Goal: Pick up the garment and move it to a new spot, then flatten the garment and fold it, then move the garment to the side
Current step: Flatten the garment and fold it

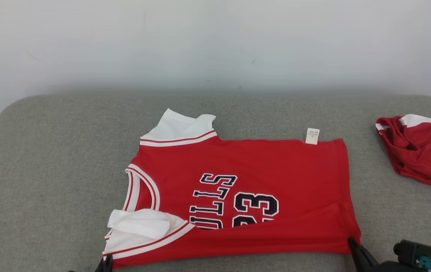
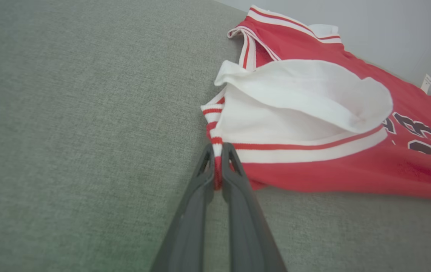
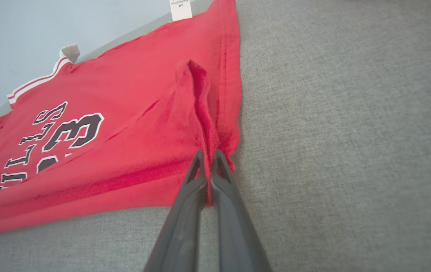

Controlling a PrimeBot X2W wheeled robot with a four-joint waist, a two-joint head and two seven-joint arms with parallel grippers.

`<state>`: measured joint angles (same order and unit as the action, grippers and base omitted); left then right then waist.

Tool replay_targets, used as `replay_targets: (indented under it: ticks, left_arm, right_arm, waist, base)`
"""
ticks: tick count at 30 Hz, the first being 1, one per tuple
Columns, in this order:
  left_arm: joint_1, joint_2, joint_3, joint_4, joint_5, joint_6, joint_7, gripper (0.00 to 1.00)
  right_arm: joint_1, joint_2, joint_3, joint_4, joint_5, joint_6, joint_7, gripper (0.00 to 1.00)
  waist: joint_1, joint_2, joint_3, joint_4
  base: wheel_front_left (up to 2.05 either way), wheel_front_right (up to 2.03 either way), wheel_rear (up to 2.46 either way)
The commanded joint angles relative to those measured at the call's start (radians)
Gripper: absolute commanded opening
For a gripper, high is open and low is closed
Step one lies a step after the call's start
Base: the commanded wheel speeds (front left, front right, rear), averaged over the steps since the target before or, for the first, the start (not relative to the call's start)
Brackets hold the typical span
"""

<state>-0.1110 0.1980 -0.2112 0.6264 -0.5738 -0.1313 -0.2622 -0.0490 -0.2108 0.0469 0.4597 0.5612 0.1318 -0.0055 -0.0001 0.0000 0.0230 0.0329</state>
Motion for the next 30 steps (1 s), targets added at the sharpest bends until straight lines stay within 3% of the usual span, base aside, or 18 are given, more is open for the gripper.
replay_targets:
  ticks: [1, 9, 15, 16, 17, 18, 26, 30]
  left_arm:
    - [0.018, 0.001, 0.007, -0.015, 0.005, 0.011, -0.002, 0.0]
    - [0.104, 0.01, 0.024, -0.09, -0.006, 0.046, 0.001, 0.0]
    - [0.121, 0.001, 0.017, -0.102, -0.014, 0.052, 0.013, 0.0]
    - [0.119, 0.001, 0.016, -0.101, -0.013, 0.053, 0.013, 0.07]
    - [0.117, 0.0, 0.016, -0.099, -0.013, 0.056, 0.013, 0.42]
    - [0.115, 0.001, 0.015, -0.098, -0.01, 0.057, 0.012, 1.0]
    - [0.117, -0.01, 0.061, -0.17, 0.023, 0.069, -0.002, 1.0]
    - [0.137, -0.036, 0.146, -0.297, 0.115, 0.08, -0.002, 1.0]
  right_arm:
    - [0.034, -0.003, -0.014, -0.026, 0.008, -0.002, 0.012, 0.0]
    - [0.189, 0.038, -0.079, -0.205, -0.017, -0.002, 0.114, 0.0]
    - [0.219, 0.07, -0.119, -0.252, -0.046, -0.002, 0.154, 0.0]
    - [0.219, 0.072, -0.121, -0.258, -0.054, -0.002, 0.15, 0.47]
    - [0.218, 0.078, -0.122, -0.26, -0.059, -0.002, 0.147, 0.96]
    - [0.217, 0.081, -0.12, -0.263, -0.066, -0.002, 0.146, 1.0]
    - [0.179, 0.085, -0.114, -0.311, -0.123, -0.002, 0.061, 1.0]
    - [0.146, 0.068, -0.086, -0.328, -0.191, -0.002, -0.062, 1.0]
  waist:
    - [0.0001, 0.0, -0.004, -0.007]
    - [0.0001, 0.0, -0.002, -0.026]
    - [0.0001, 0.0, -0.006, -0.023]
    - [0.0001, 0.0, -0.008, -0.021]
    - [0.0001, 0.0, -0.01, -0.02]
    - [0.0001, 0.0, -0.012, -0.019]
    - [0.0001, 0.0, -0.026, -0.015]
    - [0.0001, 0.0, -0.029, -0.013]
  base:
    - [0.0, 0.0, 0.0]
    - [0.0, 0.0, 0.0]
    - [0.0, 0.0, 0.0]
    - [0.0, 0.0, 0.0]
    - [0.0, 0.0, 0.0]
    - [0.0, 0.0, 0.0]
    - [0.0, 0.0, 0.0]
    - [0.0, 0.0, 0.0]
